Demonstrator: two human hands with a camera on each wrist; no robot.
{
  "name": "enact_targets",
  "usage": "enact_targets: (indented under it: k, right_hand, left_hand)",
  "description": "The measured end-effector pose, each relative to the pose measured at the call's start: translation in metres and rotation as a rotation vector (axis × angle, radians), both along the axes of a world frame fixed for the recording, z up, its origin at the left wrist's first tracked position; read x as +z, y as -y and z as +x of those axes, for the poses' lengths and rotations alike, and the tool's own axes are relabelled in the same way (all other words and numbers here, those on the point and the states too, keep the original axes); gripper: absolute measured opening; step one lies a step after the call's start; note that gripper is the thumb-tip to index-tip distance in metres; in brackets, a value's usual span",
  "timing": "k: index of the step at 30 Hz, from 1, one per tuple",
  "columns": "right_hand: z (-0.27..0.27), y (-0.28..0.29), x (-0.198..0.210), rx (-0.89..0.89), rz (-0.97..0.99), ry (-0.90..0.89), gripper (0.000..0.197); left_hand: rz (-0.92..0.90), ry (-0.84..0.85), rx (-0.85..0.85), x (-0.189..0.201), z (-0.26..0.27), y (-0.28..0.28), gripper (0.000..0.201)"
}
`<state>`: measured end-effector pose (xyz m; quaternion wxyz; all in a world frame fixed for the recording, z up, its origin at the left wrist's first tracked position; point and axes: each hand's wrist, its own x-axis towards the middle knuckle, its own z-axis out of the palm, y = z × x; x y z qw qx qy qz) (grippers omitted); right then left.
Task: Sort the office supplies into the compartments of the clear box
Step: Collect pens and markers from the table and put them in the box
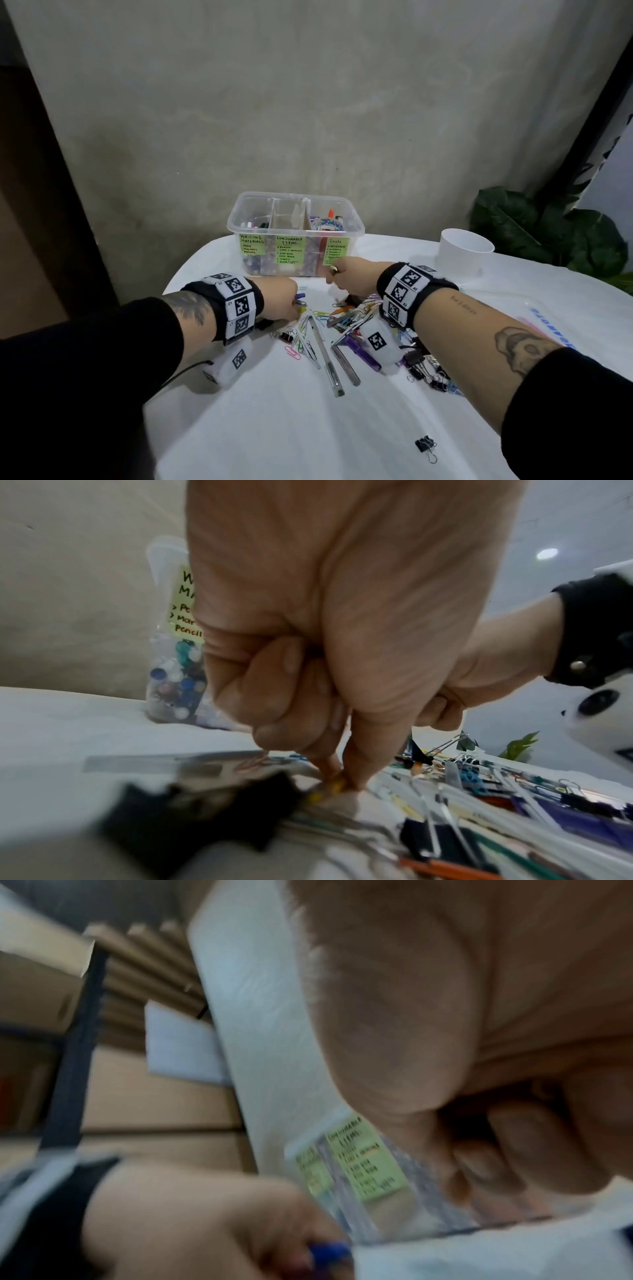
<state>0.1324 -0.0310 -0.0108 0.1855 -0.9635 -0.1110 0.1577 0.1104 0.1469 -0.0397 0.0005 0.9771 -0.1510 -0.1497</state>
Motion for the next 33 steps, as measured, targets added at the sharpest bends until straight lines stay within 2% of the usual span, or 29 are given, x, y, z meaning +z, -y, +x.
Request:
enact_targets:
  k: [2, 3, 5, 7, 8, 10, 13, 15, 17, 20, 22, 24, 26, 29, 31, 33]
  right_hand:
    - [-0.002, 0.005, -0.001, 0.104, -0.223, 0.060, 0.023]
    - [-0.002, 0.008, -0.004, 0.129, -0.264, 0.061, 0.023]
    - [-0.003, 0.010, -0.010, 0.164, -0.295, 0.052, 0.018]
    - [-0.005, 0.011, -0.013, 0.186, -0.283, 0.069, 0.013]
    - [-0.005, 0.011, -0.013, 0.202, -0.289, 0.093, 0.010]
    - [-0.007, 0.011, -0.013, 0.238, -0.339, 0.140, 0.007]
    - [-0.009, 0.015, -0.014, 0.251, -0.381, 0.160, 0.018]
    - [-0.006, 0.021, -0.016, 0.198, -0.292, 0.148, 0.023]
    - [-0.004, 0.027, -0.015, 0.106, -0.110, 0.135, 0.021]
    - [-0.003, 0.028, -0.007, 0.003, 0.168, 0.159, 0.022]
    - [-0.011, 0.022, 0.002, 0.042, 0.264, 0.221, 0.014]
    - [-0.025, 0.012, 0.009, 0.181, 0.235, 0.316, 0.002]
    - [-0.041, 0.001, 0.012, 0.388, 0.134, 0.420, 0.009]
    - [-0.054, -0.011, 0.002, 0.676, -0.038, 0.602, 0.017]
    - [-0.057, -0.014, -0.006, 0.743, -0.122, 0.671, 0.019]
    - [-0.058, -0.015, -0.013, 0.745, -0.108, 0.652, 0.031]
  left_hand:
    - [0.029, -0.021, 0.013, 0.003, -0.006, 0.004, 0.036]
    - [0.023, -0.031, 0.023, 0.003, -0.007, 0.005, 0.036]
    - [-0.036, -0.055, 0.065, 0.006, -0.012, 0.006, 0.033]
    - [-0.194, -0.098, 0.162, 0.003, -0.005, 0.002, 0.028]
    - [-0.287, -0.144, 0.194, 0.004, -0.003, 0.001, 0.025]
    - [-0.627, -0.342, 0.322, 0.008, -0.002, 0.001, 0.023]
    - [-1.103, -0.441, 0.525, 0.012, 0.001, 0.005, 0.018]
    - [-1.302, -0.489, 0.610, 0.013, 0.003, 0.008, 0.008]
    - [-1.426, -0.576, 0.713, 0.015, 0.004, 0.009, 0.018]
    - [-1.435, -0.782, 0.828, 0.015, 0.002, 0.008, 0.031]
    - [-1.416, -1.015, 0.867, 0.014, 0.001, 0.008, 0.034]
    - [-1.398, -1.185, 0.832, 0.013, -0.002, 0.008, 0.033]
    - [-1.388, -1.266, 0.722, 0.012, -0.002, 0.007, 0.032]
    - [-1.387, -1.343, 0.610, 0.014, -0.008, 0.004, 0.044]
    - [-1.374, -1.340, 0.599, 0.010, -0.008, 0.001, 0.051]
    - [-1.351, -1.317, 0.622, 0.008, -0.011, 0.000, 0.058]
